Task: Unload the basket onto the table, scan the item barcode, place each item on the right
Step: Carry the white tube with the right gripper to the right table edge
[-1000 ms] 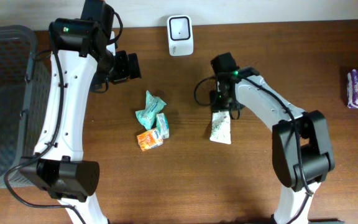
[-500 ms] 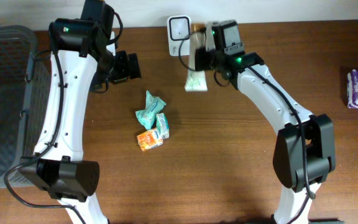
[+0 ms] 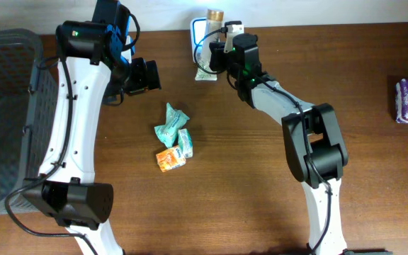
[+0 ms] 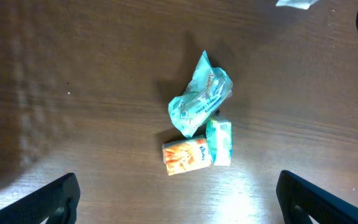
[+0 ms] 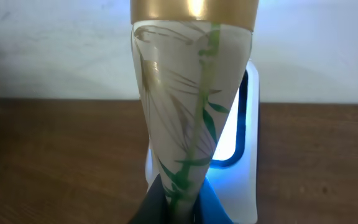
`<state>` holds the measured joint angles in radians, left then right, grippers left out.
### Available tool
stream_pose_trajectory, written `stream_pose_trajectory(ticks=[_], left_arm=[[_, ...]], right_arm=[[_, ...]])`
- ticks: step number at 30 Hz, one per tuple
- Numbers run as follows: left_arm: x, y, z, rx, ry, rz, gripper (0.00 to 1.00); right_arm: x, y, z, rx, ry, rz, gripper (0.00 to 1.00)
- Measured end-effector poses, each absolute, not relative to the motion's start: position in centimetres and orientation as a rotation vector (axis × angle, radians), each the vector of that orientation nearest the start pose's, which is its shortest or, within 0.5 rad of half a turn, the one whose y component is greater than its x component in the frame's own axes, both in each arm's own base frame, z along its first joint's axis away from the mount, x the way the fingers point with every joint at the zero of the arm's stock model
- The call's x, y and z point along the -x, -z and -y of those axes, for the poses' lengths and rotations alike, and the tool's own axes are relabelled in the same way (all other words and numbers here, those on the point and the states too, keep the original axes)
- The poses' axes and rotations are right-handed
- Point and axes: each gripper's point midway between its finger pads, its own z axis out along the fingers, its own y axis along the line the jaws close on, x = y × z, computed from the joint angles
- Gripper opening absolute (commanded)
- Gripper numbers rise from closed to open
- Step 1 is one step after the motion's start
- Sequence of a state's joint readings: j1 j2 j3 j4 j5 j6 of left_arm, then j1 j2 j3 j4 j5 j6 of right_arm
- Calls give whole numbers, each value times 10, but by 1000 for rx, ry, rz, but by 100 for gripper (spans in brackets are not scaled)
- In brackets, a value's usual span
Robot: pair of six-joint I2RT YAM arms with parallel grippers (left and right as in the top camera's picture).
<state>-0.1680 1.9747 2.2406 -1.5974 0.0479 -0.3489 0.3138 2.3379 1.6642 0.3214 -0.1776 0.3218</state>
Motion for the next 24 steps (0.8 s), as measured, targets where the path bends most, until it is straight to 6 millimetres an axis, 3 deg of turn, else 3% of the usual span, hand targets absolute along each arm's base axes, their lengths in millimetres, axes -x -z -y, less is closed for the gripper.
stream_pose_trajectory(ticks=[9,10,12,14,15,16,17,19,20,21,24], left_arm=[[-396,-240,75,255,157,-2907,99],[-396,-240,75,255,157,-2907,99],[-395,-240,75,255,157,-2909,99],[-395,-240,75,255,157,-2908,99],[-395,-240,75,255,155,-2908,99],[-395,-240,75,255,156,-2909,99],[-395,-240,75,255,156,-2908,99],[-395,-240,75,255,157,-2909,99],[-395,-240,75,255,156,-2909,99],[-396,-240,75,255,157,-2907,99],[-395,-240,75,255,156,-2908,99]], right_arm=[[-608,-100,-233,83,-643,-2060,4],[-606,-103,-231,80,-643,-2071,4],[-604,-133,-211,52,-631,-2070,4],[-604,-190,-154,-34,-580,-2035,4],[-597,-212,-115,-106,-528,-2049,4],[-588,-228,-73,-189,-466,-2065,4],[-572,-239,-8,-302,-354,-2093,4],[-547,-227,85,-415,-172,-2165,4],[-530,-211,112,-421,-99,-2243,4],[-500,-184,157,-441,7,-2358,4],[-460,-140,218,-483,85,-2509,4]])
